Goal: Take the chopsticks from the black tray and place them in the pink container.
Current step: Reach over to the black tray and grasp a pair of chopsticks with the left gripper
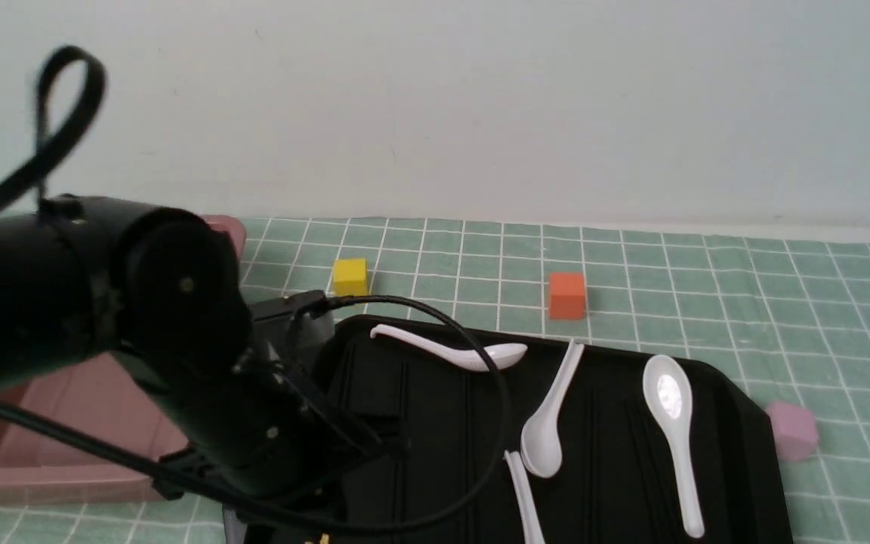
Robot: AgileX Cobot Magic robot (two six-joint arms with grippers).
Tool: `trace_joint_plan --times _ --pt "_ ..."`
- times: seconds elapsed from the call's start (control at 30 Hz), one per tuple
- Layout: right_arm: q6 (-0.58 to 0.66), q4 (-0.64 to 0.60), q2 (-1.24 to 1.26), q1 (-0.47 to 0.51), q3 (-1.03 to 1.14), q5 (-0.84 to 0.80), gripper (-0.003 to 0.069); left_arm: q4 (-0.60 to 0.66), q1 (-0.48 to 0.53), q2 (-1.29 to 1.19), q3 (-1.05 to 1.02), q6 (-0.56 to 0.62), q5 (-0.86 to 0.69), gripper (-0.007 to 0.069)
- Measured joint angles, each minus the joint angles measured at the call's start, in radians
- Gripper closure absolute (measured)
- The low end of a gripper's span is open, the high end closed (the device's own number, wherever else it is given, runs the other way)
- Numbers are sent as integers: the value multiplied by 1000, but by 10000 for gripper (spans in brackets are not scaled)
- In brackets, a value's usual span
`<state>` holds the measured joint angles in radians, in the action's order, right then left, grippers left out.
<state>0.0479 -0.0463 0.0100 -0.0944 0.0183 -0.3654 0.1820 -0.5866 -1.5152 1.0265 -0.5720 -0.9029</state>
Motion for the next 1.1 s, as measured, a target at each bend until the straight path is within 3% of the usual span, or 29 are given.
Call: trace_joint_plan --times 0.17,0.37,0.8,0.9,0.97,1.0,1.1 --pt "0 0 0 0 0 0 419 -182 -8 -87 2 -104 38 345" --pt "0 0 0 0 0 0 419 -218 -8 -183 2 -122 102 299" --pt "0 -1 0 0 0 0 419 -242 -8 -333 17 -124 228 305" --pt "0 -1 0 0 0 0 419 -246 -8 -339 22 -139 221 365" --pt "0 -1 0 0 0 0 419 -251 -8 -340 23 -172 221 491" --pt "0 0 0 0 0 0 419 -252 -8 -339 23 -176 221 517" --pt "0 0 0 0 0 0 419 -252 -8 -327 23 -189 220 501"
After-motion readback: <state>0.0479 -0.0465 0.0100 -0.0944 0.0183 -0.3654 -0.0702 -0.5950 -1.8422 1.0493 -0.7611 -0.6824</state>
